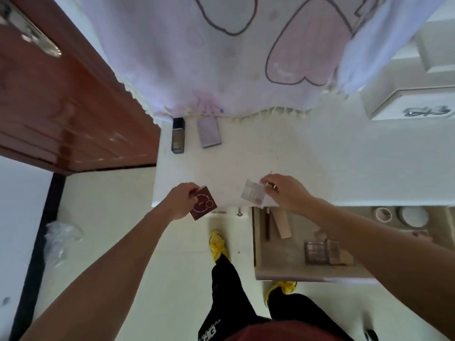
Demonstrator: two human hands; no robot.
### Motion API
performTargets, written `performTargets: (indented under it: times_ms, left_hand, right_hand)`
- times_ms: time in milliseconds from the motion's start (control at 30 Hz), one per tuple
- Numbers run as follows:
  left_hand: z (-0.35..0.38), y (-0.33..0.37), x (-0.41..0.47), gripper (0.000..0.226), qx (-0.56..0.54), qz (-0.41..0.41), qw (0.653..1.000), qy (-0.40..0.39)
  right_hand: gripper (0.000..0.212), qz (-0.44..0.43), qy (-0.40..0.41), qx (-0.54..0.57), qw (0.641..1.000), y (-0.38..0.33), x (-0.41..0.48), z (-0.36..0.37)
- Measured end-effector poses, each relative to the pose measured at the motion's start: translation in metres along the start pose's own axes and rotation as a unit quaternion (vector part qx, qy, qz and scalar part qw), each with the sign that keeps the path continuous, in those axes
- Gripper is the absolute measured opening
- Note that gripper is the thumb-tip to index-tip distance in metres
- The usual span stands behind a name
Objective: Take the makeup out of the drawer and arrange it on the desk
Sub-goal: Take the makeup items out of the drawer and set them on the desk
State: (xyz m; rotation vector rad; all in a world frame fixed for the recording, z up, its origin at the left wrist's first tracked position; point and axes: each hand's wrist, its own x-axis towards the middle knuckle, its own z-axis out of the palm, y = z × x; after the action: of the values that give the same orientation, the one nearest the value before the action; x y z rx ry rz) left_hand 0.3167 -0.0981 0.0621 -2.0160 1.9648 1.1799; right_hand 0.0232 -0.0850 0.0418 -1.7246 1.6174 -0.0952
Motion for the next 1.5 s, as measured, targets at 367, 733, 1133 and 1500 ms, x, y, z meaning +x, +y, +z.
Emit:
performTargets:
  times_ms: [367, 733, 1133, 1500]
  left_hand:
    - [-0.083, -0.077, 0.071, 0.026, -0.033, 0.020, 0.998, -0.049]
    - [-0.072, -0.093, 0.106, 0.021, 0.024, 0.051, 0.998, -0.013]
    - [-0.057, -0.071, 0.087, 0.029, 0.162, 0.085, 0.981, 0.064]
    - [0.064, 0.054, 0.012, 0.026, 0.090, 0.153, 0.983, 0.038]
  right_hand:
    - [0.033, 0.030, -0.053, -0.029, 0.998, -0.114, 0.114, 0.045]
    - [0.029, 0.071, 0.000, -0.103, 0.992, -0.122, 0.135, 0.063]
    - [0.025, 0.080, 0.061, -0.054, 0.993, -0.091, 0.097, 0.039]
    - [0.027, 0.077, 0.106, -0.033, 0.991, 0.025, -0.031, 0.016]
